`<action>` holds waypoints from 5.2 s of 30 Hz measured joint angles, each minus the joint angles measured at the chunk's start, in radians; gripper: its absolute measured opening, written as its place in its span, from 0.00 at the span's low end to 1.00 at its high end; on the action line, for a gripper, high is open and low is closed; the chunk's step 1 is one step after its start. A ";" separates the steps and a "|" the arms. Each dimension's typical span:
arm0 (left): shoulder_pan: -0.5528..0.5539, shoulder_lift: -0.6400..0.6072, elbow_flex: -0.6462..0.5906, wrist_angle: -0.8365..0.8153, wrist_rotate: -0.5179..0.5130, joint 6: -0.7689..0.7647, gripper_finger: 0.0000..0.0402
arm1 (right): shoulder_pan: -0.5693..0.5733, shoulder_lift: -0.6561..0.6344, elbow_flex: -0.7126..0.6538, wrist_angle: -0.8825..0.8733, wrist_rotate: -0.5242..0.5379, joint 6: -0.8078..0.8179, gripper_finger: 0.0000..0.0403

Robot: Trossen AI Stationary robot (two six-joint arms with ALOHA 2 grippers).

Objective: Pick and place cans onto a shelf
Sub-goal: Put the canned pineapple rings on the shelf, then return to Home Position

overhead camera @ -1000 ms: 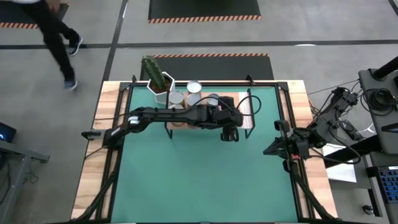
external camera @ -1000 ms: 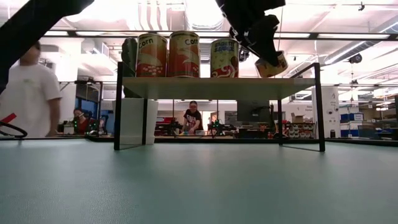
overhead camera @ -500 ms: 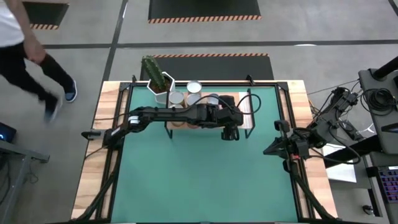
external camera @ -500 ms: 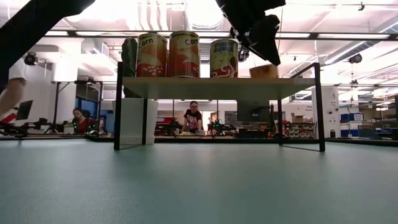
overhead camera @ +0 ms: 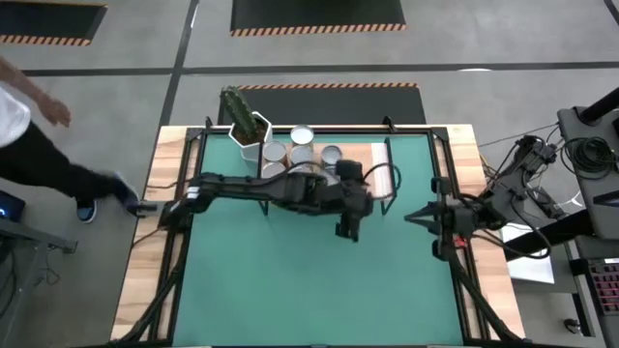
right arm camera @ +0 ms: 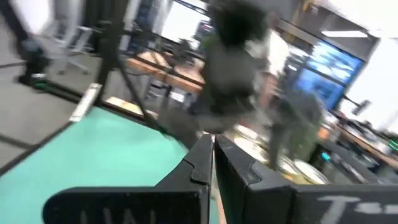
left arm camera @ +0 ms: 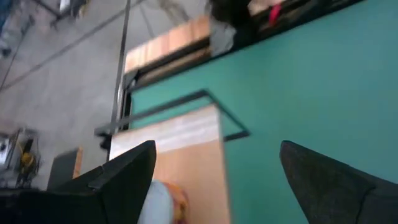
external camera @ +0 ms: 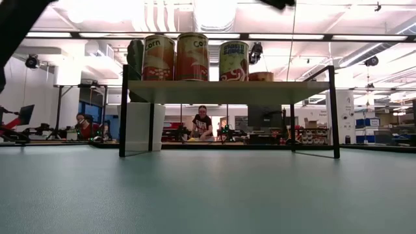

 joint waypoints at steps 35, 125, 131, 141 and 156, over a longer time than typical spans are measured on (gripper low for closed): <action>-0.360 -0.840 -1.148 0.637 -0.290 -0.065 0.70 | -0.412 0.520 0.346 -0.449 -0.007 0.481 0.02; -0.360 -1.216 -1.515 0.772 -0.291 -0.113 0.70 | -0.924 0.510 0.371 -0.609 -0.618 0.418 0.02; -0.368 -1.269 -1.560 0.752 -0.256 -0.104 0.69 | -0.832 0.420 0.287 -0.439 -0.618 0.358 0.02; -0.367 -1.525 -1.726 0.768 -0.226 -0.117 0.40 | -0.703 0.261 0.024 -0.099 -0.694 0.146 0.02; -0.365 -1.847 -1.931 0.845 -0.224 -0.083 0.03 | -0.702 0.009 -0.189 0.041 -0.736 0.074 0.02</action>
